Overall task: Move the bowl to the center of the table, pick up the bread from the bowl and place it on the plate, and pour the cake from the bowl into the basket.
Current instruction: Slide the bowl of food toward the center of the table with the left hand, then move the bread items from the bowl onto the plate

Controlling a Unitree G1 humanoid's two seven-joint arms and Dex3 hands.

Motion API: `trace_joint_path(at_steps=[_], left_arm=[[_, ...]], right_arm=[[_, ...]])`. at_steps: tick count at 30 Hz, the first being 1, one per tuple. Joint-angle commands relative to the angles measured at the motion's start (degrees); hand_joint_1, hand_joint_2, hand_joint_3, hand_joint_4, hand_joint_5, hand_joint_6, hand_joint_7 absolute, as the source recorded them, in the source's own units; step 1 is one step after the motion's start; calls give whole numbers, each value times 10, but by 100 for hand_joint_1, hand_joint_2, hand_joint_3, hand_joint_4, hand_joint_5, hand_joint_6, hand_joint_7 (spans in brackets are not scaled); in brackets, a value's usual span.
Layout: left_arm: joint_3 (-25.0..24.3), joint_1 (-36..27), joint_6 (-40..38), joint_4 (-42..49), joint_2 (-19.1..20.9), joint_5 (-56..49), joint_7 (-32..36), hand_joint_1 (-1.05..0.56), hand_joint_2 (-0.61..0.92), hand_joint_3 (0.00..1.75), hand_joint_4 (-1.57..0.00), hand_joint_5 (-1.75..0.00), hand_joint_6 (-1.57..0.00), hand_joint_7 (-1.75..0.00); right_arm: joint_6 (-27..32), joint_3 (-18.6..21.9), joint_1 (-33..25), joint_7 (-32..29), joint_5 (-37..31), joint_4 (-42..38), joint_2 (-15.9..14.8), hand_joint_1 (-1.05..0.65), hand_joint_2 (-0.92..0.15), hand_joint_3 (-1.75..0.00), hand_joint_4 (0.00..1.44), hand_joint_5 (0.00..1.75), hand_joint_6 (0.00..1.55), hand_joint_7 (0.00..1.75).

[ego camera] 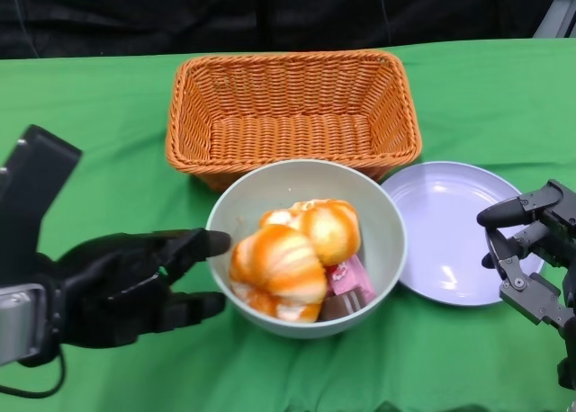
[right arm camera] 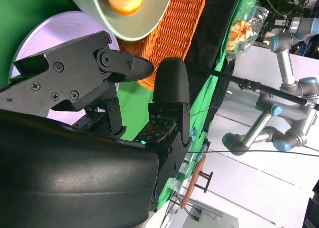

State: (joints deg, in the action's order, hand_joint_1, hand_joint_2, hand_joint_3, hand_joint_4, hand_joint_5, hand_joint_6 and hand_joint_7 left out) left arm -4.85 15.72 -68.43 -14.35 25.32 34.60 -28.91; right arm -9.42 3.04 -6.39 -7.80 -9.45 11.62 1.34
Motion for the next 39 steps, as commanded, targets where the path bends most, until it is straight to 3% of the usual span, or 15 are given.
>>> trace_joint_path(at_steps=[1, 8, 14, 17, 18, 20, 22, 24, 26, 28, 29, 33, 39], left_arm=[[-17, -15, 3, -4, 23, 2, -4, -69, 92, 48, -18, -6, -13, -2], [-62, -35, 25, 10, 52, 4, -17, -65, 92, 47, -14, -4, -11, -1], [-70, -45, 66, 16, 62, -18, -9, -64, 92, 47, -15, -4, -12, -1], [-56, -71, 150, -9, 51, -71, 22, -60, 92, 43, -26, -9, -20, -4], [-40, -92, 235, -14, 28, -121, 56, -60, 92, 42, -27, -10, -21, -5], [-23, -124, 423, 9, -35, -206, 126, -40, 92, 26, -47, -18, -42, -11], [-21, -132, 565, 58, -72, -250, 156, -27, 92, 22, -63, -24, -61, -15], [-31, -124, 674, 114, -95, -264, 164, -18, 92, 23, -80, -37, -86, -22], [-38, -116, 747, 154, -110, -271, 167, -13, 92, 26, -79, -74, -101, -34], [-43, -109, 800, 183, -114, -281, 170, -10, 92, 31, -74, -111, -96, -64], [-44, -106, 828, 199, -112, -293, 176, -10, 92, 34, -75, -126, -91, -81], [-47, -100, 899, 250, -107, -313, 183, -11, 87, 44, -77, -146, -84, -103], [-53, -83, 983, 325, -109, -315, 185, -8, 73, 72, -79, -153, -80, -117]], right_arm=[[-10, 6, 3, -1, 8, -6, -5, -14, -76, -55, 81, 138, 74, 118], [-22, 5, 5, -4, -2, -17, -10, -13, -76, -54, 82, 137, 76, 118], [-33, 9, 5, 0, 2, -29, -12, -12, -76, -55, 82, 137, 76, 118], [-35, 10, 5, 7, 13, -32, -12, -12, -76, -56, 80, 139, 75, 118], [-34, 11, 4, 13, 16, -32, -16, -12, -76, -56, 80, 140, 75, 118], [-40, 12, 0, 29, 21, -33, -28, -10, -77, -56, 76, 141, 72, 119], [-49, 11, -4, 50, 29, -31, -37, -9, -78, -55, 76, 141, 73, 117], [-52, 9, -10, 79, 46, -17, -47, -10, -79, -50, 74, 134, 75, 104], [-50, 10, -16, 105, 61, -1, -54, -12, -80, -43, 73, 124, 76, 90], [-52, 10, -23, 133, 70, 23, -69, -13, -81, -39, 70, 115, 74, 79], [-53, 9, -26, 146, 70, 37, -79, -17, -85, -29, 68, 108, 74, 68], [-24, 4, -34, 190, 45, 108, -123, -31, -92, -11, 60, 90, 68, 47], [70, -26, -27, 239, -27, 230, -177, -55, -92, -2, 64, 44, 65, 9]])
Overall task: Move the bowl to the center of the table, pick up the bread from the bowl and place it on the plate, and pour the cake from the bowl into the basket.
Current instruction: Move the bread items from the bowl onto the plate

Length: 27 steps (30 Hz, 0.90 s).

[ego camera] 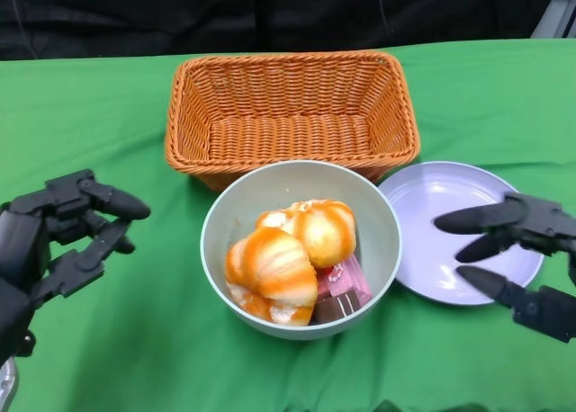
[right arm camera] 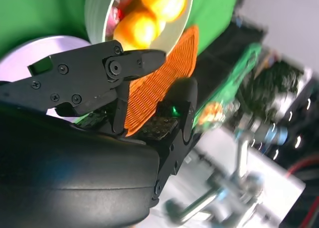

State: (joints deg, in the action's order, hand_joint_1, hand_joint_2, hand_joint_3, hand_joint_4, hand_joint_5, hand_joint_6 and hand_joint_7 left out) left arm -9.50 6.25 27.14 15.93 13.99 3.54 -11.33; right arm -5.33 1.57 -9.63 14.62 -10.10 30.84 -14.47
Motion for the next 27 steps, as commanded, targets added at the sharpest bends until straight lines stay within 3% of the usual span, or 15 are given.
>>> trace_joint_path(at_steps=[1, 6, 12, 22, 27], left_arm=[[-7, 15, 36, 32, 5, -5, 9, -8, 73, 74, -79, -153, -79, -118], [-10, 25, 58, 61, 7, -11, 14, -8, 72, 76, -79, -156, -78, -123], [-15, 31, 53, 69, 8, -2, 13, -9, 72, 76, -78, -158, -77, -123], [-21, 2, 60, 44, 12, -21, 33, -7, 69, 81, -79, -156, -78, -123], [-28, -34, 26, -5, 9, -5, 30, -9, 62, 94, -83, -153, -78, -128]], right_arm=[[40, -20, 14, 19, -36, 52, -23, -56, -92, -1, 66, 40, 65, 7], [80, -51, 58, 32, -90, 83, -32, -61, -92, -1, 63, 31, 64, 2], [116, -96, 132, 54, -174, 65, -44, -68, -92, -5, 64, 29, 62, 0], [131, -177, 235, 38, -259, -54, -16, -70, -92, -3, 71, 22, 65, 1], [120, -201, 267, 18, -273, -121, -2, -71, -92, -5, 72, 19, 65, 1]])
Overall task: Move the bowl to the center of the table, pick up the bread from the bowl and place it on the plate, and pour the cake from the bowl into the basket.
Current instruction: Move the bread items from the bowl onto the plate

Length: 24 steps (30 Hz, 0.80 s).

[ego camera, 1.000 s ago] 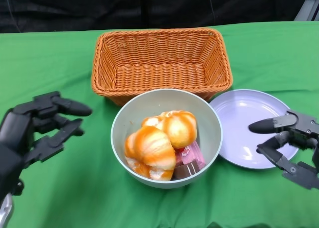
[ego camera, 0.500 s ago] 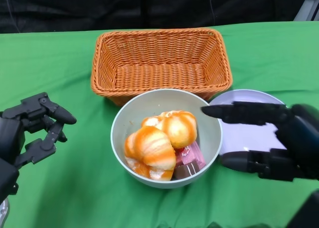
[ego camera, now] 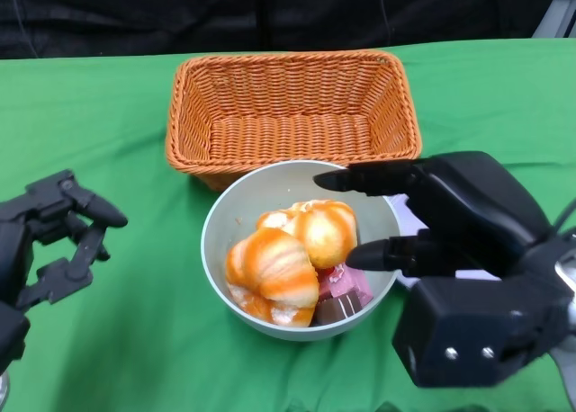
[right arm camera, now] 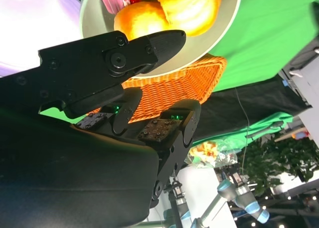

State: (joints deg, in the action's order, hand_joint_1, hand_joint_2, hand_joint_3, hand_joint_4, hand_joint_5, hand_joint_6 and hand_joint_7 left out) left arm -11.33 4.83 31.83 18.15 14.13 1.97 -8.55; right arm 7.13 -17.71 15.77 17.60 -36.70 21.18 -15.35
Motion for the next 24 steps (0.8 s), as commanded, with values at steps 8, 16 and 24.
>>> trace_joint_path(at_steps=[8, 16, 24], left_arm=[[-17, -53, -62, -75, 4, 58, -16, -7, 63, 91, -79, -154, -78, -125], [-29, -34, -66, -46, -1, 73, -10, -11, 64, 88, -75, -163, -73, -131], [-34, -29, -66, -38, -7, 72, -8, -8, 66, 89, -73, -162, -73, -132]], right_arm=[[-15, -38, 41, -23, -31, -94, 13, -72, -92, -4, 74, 13, 65, 0], [-28, -92, 71, -24, -114, -148, -6, -80, -92, -10, 73, 8, 63, 0], [-39, -147, 93, -64, -209, -213, 9, -83, -92, -9, 66, 2, 60, 0]])
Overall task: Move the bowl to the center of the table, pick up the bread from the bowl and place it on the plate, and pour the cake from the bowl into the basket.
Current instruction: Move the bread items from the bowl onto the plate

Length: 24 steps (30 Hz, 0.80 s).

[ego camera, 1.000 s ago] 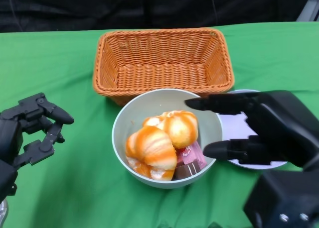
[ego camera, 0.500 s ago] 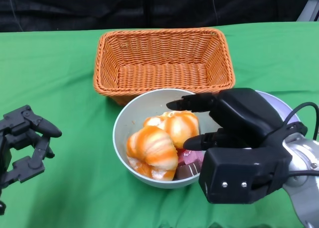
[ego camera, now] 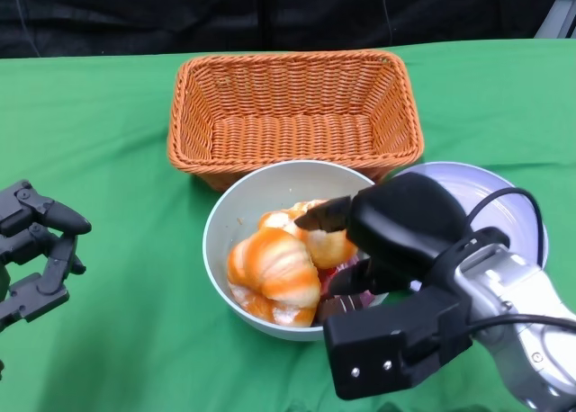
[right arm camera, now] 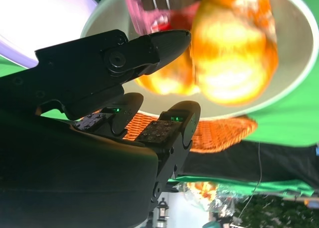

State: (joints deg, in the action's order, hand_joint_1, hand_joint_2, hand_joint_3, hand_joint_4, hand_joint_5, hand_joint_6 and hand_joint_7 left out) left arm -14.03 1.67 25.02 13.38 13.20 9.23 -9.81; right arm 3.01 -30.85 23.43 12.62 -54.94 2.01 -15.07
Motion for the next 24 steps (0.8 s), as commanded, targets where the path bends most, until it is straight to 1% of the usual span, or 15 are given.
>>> trace_joint_path(at_steps=[1, 3, 5, 10, 15, 19, 24], left_arm=[[-8, 3, 4, 12, 2, 2, 1, -7, 66, 89, -73, -162, -73, -132], [-9, 3, 6, 14, 2, 9, -5, -6, 66, 90, -73, -163, -72, -133], [-8, 3, 9, 16, 2, 11, -7, -6, 66, 90, -73, -163, -72, -132], [-8, 3, 5, 14, 1, 11, -6, -7, 64, 92, -74, -163, -74, -131], [-8, 6, 9, 21, 2, 7, -5, -5, 64, 94, -74, -163, -75, -131], [-8, 9, 6, 26, 3, 4, -3, -4, 61, 99, -76, -161, -77, -132], [-8, 13, 6, 33, 4, -1, 0, -4, 59, 102, -77, -160, -77, -133]], right_arm=[[7, -25, 20, -23, -45, -31, 10, -83, -92, -9, 65, 2, 60, 0], [15, -37, 24, -40, -73, -44, 17, -85, -92, -10, 65, 1, 60, 0], [22, -45, 25, -69, -93, -60, 29, -85, -92, -11, 64, 1, 59, 0], [38, -47, 23, -105, -110, -78, 47, -83, -92, -11, 65, 1, 57, 0], [53, -42, 21, -122, -110, -84, 56, -81, -92, -11, 66, 1, 55, 0], [52, -34, 21, -143, -97, -87, 59, -80, -92, -7, 69, 2, 56, 1], [54, -27, 19, -136, -91, -73, 57, -79, -92, -7, 69, 2, 56, 0]])
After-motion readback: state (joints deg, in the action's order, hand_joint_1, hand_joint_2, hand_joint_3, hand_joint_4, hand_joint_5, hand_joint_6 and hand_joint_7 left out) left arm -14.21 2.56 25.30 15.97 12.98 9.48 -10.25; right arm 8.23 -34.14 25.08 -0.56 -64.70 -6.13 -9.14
